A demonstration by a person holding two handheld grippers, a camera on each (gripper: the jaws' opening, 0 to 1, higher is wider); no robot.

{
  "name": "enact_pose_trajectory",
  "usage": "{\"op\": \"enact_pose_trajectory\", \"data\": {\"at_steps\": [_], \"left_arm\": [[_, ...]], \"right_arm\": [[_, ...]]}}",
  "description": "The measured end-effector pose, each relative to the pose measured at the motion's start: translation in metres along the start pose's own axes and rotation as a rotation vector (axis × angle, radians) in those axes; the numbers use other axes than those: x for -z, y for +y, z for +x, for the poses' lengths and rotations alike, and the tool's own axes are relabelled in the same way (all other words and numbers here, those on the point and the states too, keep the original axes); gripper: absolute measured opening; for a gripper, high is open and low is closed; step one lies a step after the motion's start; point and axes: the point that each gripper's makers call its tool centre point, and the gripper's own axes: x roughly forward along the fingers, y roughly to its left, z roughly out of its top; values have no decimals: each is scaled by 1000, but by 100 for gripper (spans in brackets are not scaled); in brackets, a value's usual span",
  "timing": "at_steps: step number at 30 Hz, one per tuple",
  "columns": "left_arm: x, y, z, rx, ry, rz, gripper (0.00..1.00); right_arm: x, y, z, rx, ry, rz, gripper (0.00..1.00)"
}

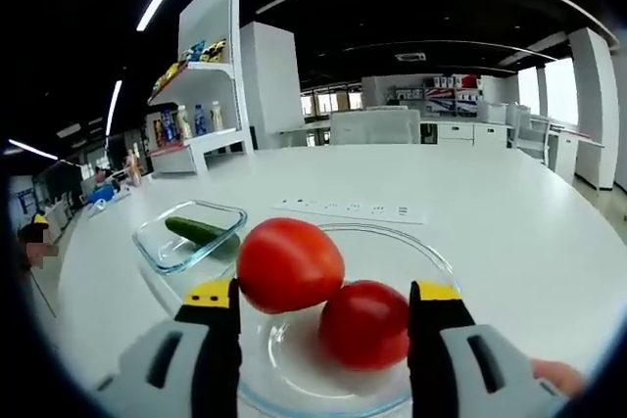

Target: Sort the scattered tomatoes and cucumbers on the table and place them into their respective storage containers

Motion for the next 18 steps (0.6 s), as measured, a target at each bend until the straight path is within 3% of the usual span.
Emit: {"op": "enact_pose_trajectory", "data": {"at_steps": [4, 10, 15, 18], "left_arm": [[0, -1, 2, 6, 4, 3, 95], [-1, -4, 4, 11, 6, 8, 95], [-2, -4, 4, 14, -3, -5, 95], [-4, -5, 4, 28, -15, -21, 95]], "right_arm": [[-15, -6, -6, 16, -85, 78, 65], [-22, -12, -10, 61, -104, 79, 55], [-11, -5, -23, 45, -98, 22, 59], [-5, -9, -30, 40, -91, -38, 72]]}}
